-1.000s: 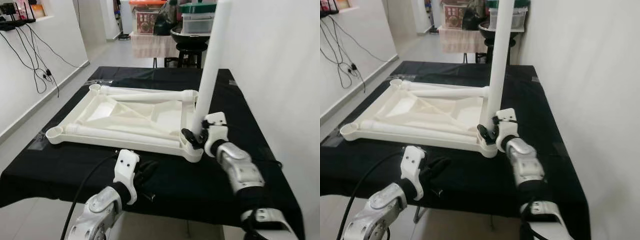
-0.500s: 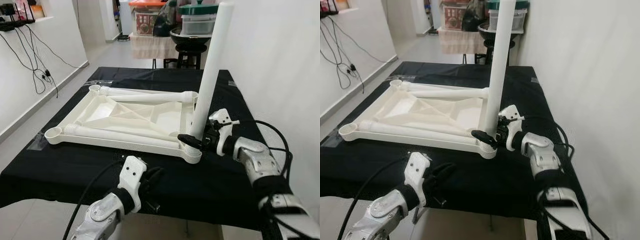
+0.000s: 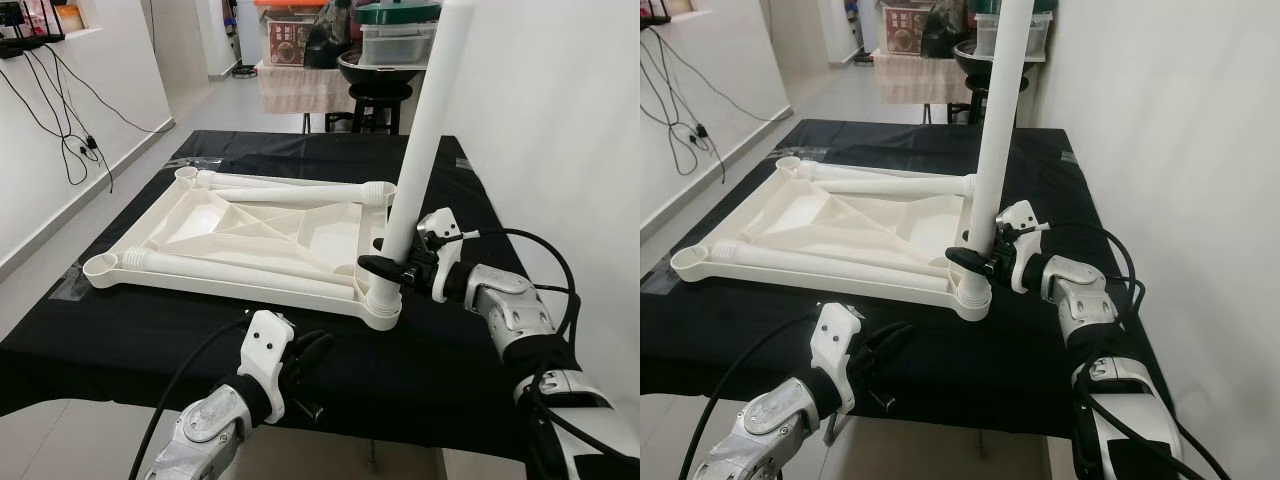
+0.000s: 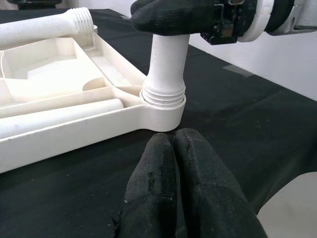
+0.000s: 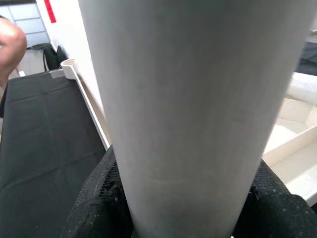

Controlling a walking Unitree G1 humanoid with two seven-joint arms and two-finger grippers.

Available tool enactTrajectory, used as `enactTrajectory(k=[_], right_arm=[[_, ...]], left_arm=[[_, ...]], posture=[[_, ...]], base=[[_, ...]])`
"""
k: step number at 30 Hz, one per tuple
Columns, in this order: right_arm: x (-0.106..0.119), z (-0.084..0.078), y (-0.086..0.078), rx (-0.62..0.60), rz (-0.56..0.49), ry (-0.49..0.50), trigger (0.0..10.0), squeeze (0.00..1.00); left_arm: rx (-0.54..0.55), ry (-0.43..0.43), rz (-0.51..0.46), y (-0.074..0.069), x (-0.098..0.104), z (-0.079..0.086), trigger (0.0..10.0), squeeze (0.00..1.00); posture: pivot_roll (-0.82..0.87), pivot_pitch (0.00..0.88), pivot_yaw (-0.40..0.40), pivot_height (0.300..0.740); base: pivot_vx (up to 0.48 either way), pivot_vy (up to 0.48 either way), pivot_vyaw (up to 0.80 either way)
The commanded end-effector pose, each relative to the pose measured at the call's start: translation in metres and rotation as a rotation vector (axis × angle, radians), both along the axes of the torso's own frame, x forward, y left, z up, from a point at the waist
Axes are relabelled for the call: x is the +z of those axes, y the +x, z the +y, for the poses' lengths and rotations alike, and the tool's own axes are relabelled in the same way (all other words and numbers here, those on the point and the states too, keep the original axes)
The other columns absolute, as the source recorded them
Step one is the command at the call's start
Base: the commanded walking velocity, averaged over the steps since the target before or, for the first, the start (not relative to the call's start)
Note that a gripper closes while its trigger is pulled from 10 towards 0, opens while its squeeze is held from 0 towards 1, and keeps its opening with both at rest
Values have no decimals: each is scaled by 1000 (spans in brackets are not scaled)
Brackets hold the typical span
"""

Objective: Building children table

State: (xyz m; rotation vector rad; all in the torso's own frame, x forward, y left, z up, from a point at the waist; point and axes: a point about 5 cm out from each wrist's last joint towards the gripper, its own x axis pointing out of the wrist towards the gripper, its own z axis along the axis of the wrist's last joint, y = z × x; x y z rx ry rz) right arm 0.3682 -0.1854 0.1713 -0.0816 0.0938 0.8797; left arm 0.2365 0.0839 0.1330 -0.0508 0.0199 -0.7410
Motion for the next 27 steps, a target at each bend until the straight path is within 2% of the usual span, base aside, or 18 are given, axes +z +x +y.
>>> enactTrajectory(k=[1,4,5,6,7,8,9,10,11,12,14,20,21,23,24,25,26,27], right_arm=[[-4,-1,-6,33,-8,1,0,0],[-6,-4,-12,-8,-19,-15,0,0],[-15,2,-15,-126,-3,-12,0,0],[-15,2,-15,-126,-3,-12,0,0],[-24,10,-16,-350,-2,-5,0,0],[-24,10,-16,-350,-2,-5,0,0],[-31,15,-21,-634,-20,11,0,0],[-31,15,-21,-634,-20,11,0,0],[-47,41,-39,-674,34,-34,0,0],[-47,54,-41,-653,42,-26,0,0],[-47,59,-39,-622,56,-23,0,0],[-46,59,-30,-581,36,-59,0,0],[-39,59,-25,-560,11,-77,157,0],[-36,59,-25,-560,8,-77,157,0],[-34,59,-25,-564,0,-75,7451,0],[-34,59,-25,-564,0,-75,7451,0],[-25,60,-21,-479,-3,-19,10000,1000],[-13,60,-16,-374,-32,18,10000,1000]], left_arm=[[-1,-11,-2,0,0,1,10000,0],[4,-16,-2,-1,1,3,10000,0],[8,-17,-2,-1,1,4,10000,0],[8,-17,-2,-1,1,4,10000,0],[11,-16,-2,-1,1,5,10000,0],[11,-16,-2,-1,1,5,10000,0],[14,-15,-3,-1,1,6,10000,0],[14,-15,-3,-1,1,6,10000,0],[18,-13,-4,0,1,7,10000,0],[22,-9,-4,1,0,8,10000,0],[27,-8,-4,1,-1,7,10000,0],[30,-7,-6,2,-1,6,10000,0],[49,-11,-9,2,-1,6,10000,0],[54,-12,-10,2,-1,6,10000,0],[56,-13,-10,2,-1,6,10000,0],[56,-13,-10,2,-1,6,10000,0],[51,-13,-7,2,-2,5,10000,0],[46,-13,-5,2,-2,4,10000,0]], posture=[[-37,16,-12,740],[-48,26,-10,740],[-49,29,-16,740],[-49,29,-16,740],[-49,30,-17,740],[-49,30,-17,740],[-50,31,-15,740],[-50,31,-15,740],[-47,41,2,740],[-61,22,6,740],[-50,18,-1,740],[-35,18,-17,740],[-34,15,-20,740],[-34,15,-20,740],[-32,13,-18,740],[-32,13,-18,740],[-33,9,-16,740],[-33,7,-16,740]], base=[[0,0,0],[0,0,0],[0,0,0],[0,0,0],[0,0,0],[0,0,0],[0,0,0],[0,0,0],[0,0,0],[0,0,0],[0,0,0],[0,0,0],[0,0,0],[0,0,0],[0,0,0],[0,0,0],[0,0,0],[0,0,0]])
